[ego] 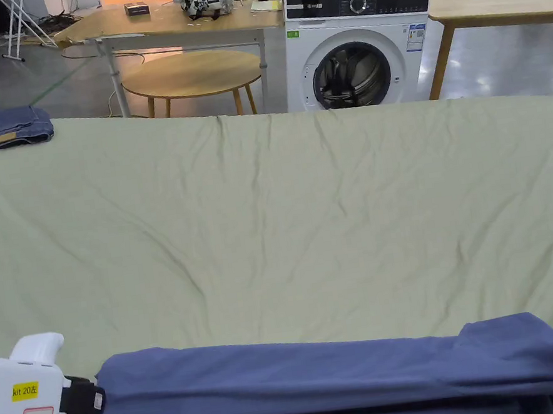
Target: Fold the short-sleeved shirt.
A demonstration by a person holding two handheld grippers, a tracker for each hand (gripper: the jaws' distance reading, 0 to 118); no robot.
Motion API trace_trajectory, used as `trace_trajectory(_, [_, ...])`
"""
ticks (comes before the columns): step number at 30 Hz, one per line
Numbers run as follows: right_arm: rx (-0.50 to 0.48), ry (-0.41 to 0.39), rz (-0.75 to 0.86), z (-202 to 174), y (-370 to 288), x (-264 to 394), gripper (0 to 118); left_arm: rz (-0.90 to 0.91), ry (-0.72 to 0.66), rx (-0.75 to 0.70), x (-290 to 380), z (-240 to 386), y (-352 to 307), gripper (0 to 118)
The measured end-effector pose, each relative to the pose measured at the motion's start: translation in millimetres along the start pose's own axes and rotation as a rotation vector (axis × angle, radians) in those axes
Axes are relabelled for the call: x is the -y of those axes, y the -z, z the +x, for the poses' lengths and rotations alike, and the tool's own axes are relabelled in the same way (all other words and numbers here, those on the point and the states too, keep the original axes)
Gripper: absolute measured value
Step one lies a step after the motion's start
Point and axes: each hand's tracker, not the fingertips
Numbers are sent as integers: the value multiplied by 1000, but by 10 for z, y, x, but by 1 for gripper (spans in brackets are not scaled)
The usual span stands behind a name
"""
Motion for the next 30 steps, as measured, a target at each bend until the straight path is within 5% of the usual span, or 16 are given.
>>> trace_trajectory(16, [42, 47, -131, -249, 407, 111, 1, -38, -68, -74, 163, 152, 240, 0])
trace_trajectory(18, [61, 43, -133, -244, 313, 72, 11, -33, -86, -64, 115, 162, 153, 2])
trace_trajectory(21, [169, 27, -58, -251, 147, -54, 65, 45, -97, -94, 17, 249, -1, 33])
trace_trajectory(22, [184, 30, -21, -250, 76, -110, 75, 79, -91, -102, -42, 280, -64, 43])
trace_trajectory(23, [184, 33, 13, -257, 8, -163, 75, 105, -89, -100, -90, 311, -110, 50])
trace_trajectory(30, [203, 52, 304, -444, -202, -514, 75, 388, -26, -141, -427, 619, -339, 50])
